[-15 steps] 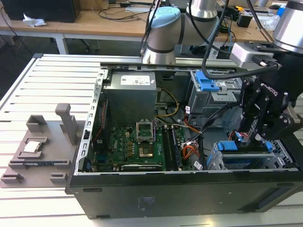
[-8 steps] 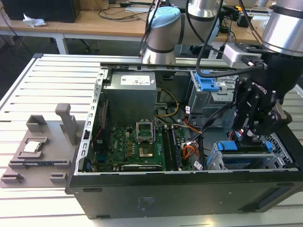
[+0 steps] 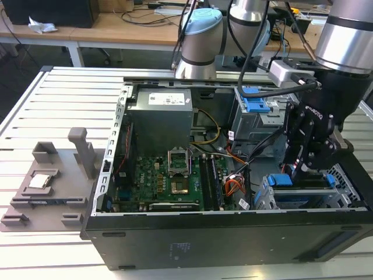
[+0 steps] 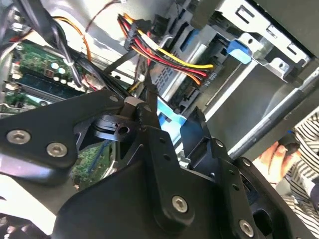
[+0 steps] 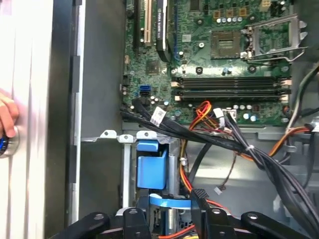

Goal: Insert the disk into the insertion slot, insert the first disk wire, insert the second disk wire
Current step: 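Insert the second disk wire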

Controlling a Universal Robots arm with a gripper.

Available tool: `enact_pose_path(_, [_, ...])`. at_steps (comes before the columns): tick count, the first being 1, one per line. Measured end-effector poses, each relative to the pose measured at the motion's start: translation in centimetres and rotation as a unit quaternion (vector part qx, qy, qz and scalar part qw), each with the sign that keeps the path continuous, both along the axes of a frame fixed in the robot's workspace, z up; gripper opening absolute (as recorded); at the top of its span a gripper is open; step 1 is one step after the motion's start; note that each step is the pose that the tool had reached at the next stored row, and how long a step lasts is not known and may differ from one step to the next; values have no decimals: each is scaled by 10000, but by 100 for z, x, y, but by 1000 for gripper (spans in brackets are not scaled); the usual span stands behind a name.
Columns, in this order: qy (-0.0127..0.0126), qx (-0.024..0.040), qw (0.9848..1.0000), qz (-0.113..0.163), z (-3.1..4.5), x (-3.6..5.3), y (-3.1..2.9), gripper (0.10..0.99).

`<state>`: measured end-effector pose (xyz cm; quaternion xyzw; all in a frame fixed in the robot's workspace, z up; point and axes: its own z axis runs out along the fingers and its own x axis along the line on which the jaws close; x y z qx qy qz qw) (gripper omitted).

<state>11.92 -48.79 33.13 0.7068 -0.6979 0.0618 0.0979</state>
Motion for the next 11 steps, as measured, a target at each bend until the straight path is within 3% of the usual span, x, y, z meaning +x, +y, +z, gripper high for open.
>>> enact_pose_path(3, [0,-102,9999,0,-25,0,2,463])
enact_pose_path(7, [-1,-108,9999,0,-23,0,5,463])
enact_pose_path(11, [-1,-115,9999,0,37,0,3,463])
